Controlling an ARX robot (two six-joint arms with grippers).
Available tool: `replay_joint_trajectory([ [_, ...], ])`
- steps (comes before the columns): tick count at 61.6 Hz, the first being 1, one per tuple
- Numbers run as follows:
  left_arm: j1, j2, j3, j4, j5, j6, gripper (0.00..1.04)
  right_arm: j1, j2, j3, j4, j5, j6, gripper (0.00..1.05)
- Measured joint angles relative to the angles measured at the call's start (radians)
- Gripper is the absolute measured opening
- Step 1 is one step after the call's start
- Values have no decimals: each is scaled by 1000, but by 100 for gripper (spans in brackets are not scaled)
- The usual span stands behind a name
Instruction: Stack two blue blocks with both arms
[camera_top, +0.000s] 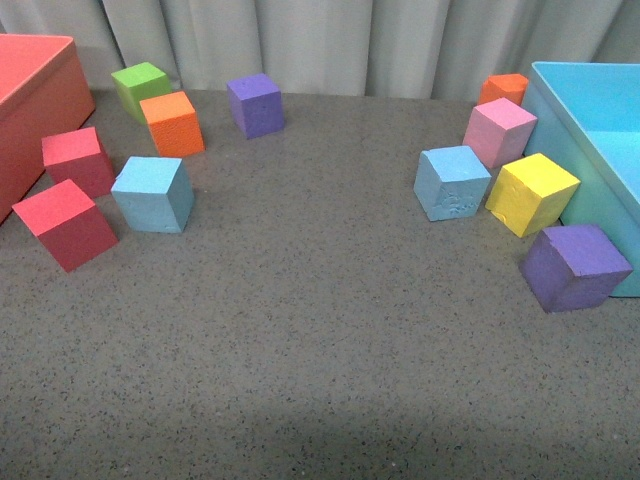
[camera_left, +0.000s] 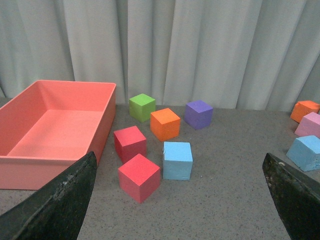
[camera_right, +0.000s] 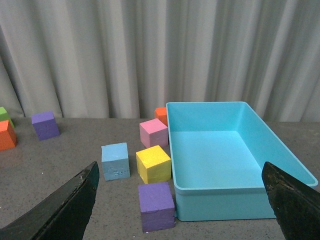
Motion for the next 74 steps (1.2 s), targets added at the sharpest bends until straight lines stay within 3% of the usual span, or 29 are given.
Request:
replay_joint_trajectory([
  [68,0,0,0,0,0,0,98,0,0,0,0,0,0,95],
  [70,0,0,0,0,0,0,98,14,5,0,12,43,-28,95],
  [74,0,0,0,0,0,0,98,60,61,4,77,224,-153,95],
])
